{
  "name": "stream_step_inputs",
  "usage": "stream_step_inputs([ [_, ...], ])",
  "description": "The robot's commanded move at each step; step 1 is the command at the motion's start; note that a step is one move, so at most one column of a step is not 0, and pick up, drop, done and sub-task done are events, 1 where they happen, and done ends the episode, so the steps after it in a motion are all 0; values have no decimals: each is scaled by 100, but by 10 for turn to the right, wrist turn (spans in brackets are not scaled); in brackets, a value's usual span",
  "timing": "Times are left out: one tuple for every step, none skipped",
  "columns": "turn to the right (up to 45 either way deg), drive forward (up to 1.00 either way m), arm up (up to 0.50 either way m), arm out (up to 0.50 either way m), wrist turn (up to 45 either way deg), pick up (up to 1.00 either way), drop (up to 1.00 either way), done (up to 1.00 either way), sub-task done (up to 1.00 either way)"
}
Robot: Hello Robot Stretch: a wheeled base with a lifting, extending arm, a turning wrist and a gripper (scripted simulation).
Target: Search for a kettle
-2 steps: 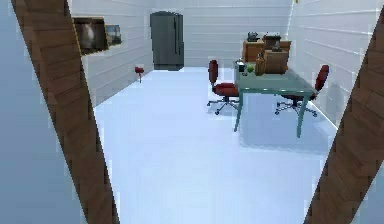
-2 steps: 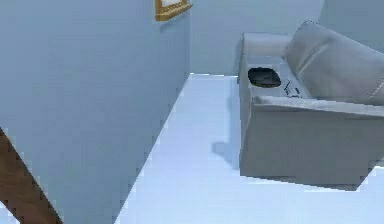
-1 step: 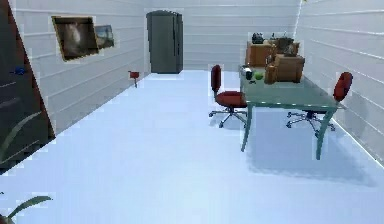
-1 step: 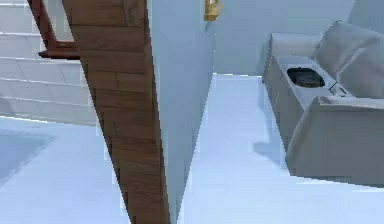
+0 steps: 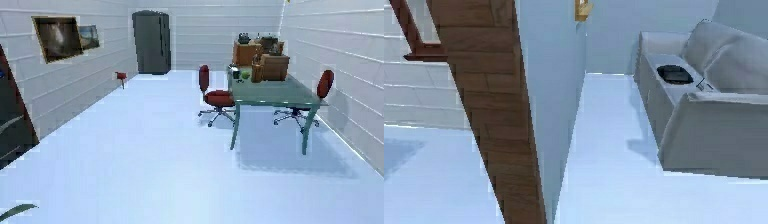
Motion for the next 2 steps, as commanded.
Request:
stream_step_inputs([
  [0, 100, 0, 0, 0, 0, 0, 0, 0],
  [0, 100, 0, 0, 0, 0, 0, 0, 0],
])
